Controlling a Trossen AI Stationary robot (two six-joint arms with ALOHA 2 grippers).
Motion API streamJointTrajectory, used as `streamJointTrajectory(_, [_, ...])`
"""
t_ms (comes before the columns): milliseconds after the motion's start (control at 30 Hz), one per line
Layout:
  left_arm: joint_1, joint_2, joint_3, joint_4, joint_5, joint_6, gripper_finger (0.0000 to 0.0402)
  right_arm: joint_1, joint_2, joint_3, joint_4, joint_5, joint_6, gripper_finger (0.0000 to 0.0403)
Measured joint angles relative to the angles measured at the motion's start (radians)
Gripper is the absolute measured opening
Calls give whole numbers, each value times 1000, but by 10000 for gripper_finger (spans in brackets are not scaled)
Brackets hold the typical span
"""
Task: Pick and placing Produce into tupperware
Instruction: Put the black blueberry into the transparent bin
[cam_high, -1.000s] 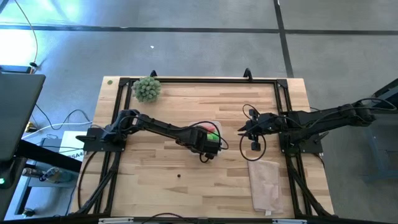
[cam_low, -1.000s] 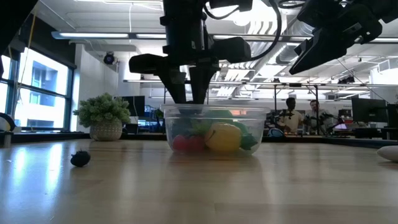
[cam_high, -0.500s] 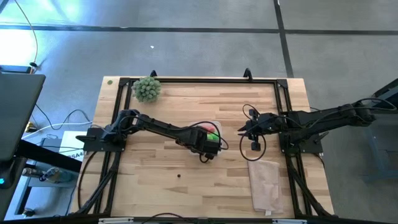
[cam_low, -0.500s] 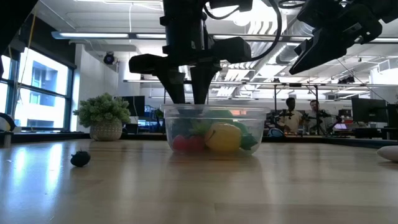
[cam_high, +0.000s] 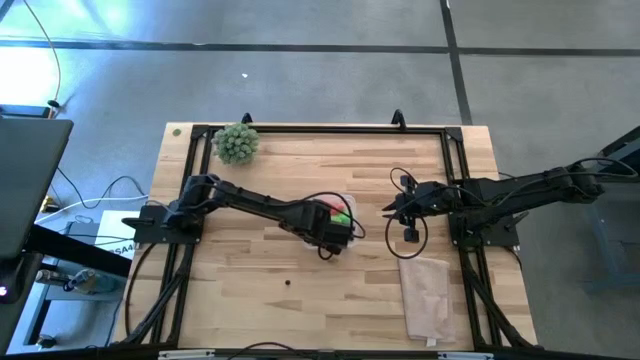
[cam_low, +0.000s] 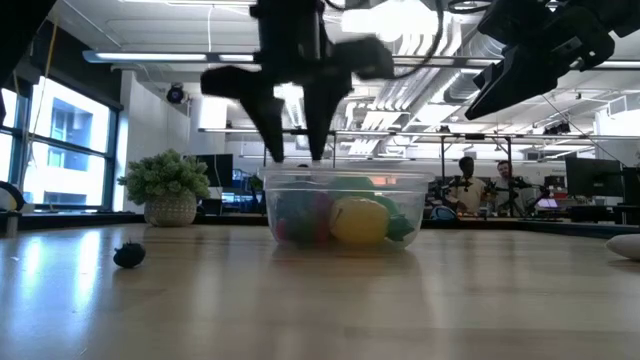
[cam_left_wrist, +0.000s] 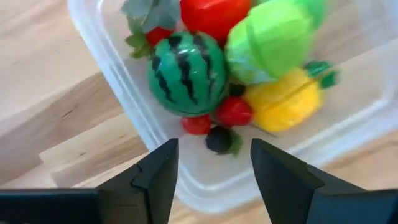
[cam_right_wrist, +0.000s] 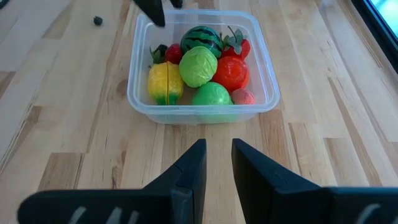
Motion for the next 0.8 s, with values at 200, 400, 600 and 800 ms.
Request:
streamJointTrajectory(200, [0, -16, 105, -153, 68, -14, 164, 0, 0, 0, -6, 0, 0, 67])
streamJointTrajectory(400, [-17, -35, 171, -368, 261, -126, 143, 0, 0, 0, -2, 0, 0, 67])
streamJointTrajectory(600, [-129, -72, 145, -373, 211, -271, 138, 0, 0, 0, -2, 0, 0, 67])
streamJointTrajectory(800, [-282, -75, 113, -369, 26, -415, 138, 0, 0, 0, 1, 0, 0, 67])
